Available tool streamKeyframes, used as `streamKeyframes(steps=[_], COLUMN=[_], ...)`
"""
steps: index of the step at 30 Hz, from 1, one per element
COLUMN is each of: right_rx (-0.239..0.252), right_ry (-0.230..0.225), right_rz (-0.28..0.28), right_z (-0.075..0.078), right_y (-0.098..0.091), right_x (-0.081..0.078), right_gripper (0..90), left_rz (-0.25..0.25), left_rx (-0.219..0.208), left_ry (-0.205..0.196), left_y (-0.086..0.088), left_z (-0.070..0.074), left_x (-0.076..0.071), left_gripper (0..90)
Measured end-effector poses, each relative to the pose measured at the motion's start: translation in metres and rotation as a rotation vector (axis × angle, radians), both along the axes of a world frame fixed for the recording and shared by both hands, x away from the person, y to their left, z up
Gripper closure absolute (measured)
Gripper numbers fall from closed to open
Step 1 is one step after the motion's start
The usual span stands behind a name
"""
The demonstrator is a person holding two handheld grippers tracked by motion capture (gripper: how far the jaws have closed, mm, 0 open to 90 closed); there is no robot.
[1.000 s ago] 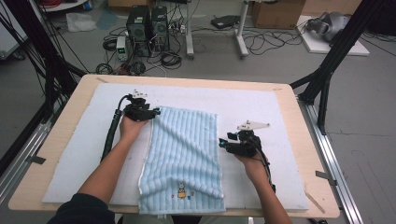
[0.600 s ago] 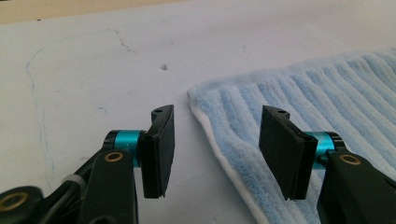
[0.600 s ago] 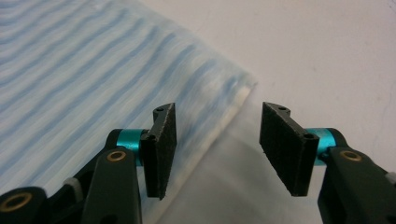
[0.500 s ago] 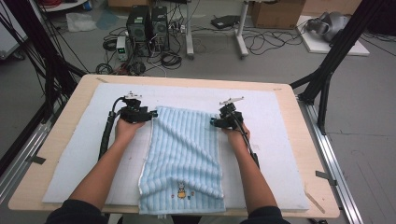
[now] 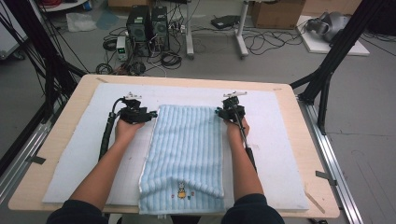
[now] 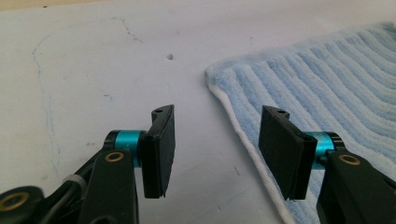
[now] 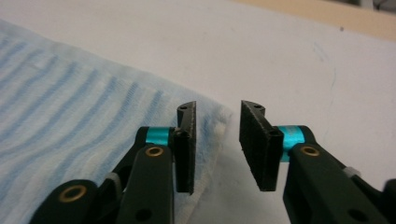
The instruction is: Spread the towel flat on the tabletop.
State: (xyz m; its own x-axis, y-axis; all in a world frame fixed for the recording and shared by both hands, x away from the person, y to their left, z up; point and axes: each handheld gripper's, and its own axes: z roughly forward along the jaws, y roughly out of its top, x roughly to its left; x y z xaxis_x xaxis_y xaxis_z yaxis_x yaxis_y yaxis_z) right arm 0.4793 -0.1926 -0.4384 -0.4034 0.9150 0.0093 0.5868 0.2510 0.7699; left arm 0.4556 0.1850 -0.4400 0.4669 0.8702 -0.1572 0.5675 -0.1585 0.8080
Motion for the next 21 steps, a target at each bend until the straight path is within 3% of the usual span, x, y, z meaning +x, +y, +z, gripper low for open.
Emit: streamKeyframes(steps=[2,7,8,10,12,13,14,15,16,18,20,21], right_rx=[0.018,0.041,0.049,0.048,0.066,0.066,0.070,0.070,0.071,0.076,0.105,0.120], right_ry=[-0.007,0.001,0.000,-0.002,0.006,0.006,0.016,0.016,0.025,0.029,0.041,0.042], right_rz=[0.024,0.049,0.059,0.062,0.066,0.066,0.064,0.064,0.058,0.049,0.028,0.029], right_z=[0.004,0.011,0.013,0.014,0.013,0.013,0.010,0.010,0.007,0.005,0.002,0.002], right_y=[-0.004,-0.009,-0.013,-0.015,-0.022,-0.022,-0.025,-0.025,-0.028,-0.030,-0.031,-0.029], right_x=[-0.003,-0.011,-0.017,-0.020,-0.028,-0.028,-0.032,-0.032,-0.035,-0.037,-0.038,-0.038], right_gripper=[62.7,60.0,59.2,58.9,57.3,57.3,57.3,57.3,57.3,57.5,57.6,57.8], left_rz=[0.006,-0.012,-0.011,-0.015,-0.015,-0.019,-0.023,0.000,0.063,0.089,0.107,0.107], left_rx=[-0.021,0.002,0.051,0.056,0.118,0.133,0.133,0.159,0.194,0.189,0.118,0.118], left_ry=[-0.030,-0.002,0.008,-0.005,-0.018,-0.029,-0.028,-0.030,-0.037,-0.038,-0.017,-0.017], left_y=[-0.004,-0.017,-0.025,-0.027,-0.033,-0.036,-0.038,-0.041,-0.044,-0.043,-0.038,-0.038], left_z=[-0.003,-0.010,-0.011,-0.011,-0.011,-0.011,-0.010,-0.009,-0.009,-0.009,-0.011,-0.011], left_x=[0.004,0.014,0.019,0.021,0.023,0.023,0.025,0.028,0.033,0.036,0.040,0.040], left_gripper=[49.1,52.9,53.9,54.8,70.9,70.9,86.8,86.8,87.6,87.7,86.6,79.5])
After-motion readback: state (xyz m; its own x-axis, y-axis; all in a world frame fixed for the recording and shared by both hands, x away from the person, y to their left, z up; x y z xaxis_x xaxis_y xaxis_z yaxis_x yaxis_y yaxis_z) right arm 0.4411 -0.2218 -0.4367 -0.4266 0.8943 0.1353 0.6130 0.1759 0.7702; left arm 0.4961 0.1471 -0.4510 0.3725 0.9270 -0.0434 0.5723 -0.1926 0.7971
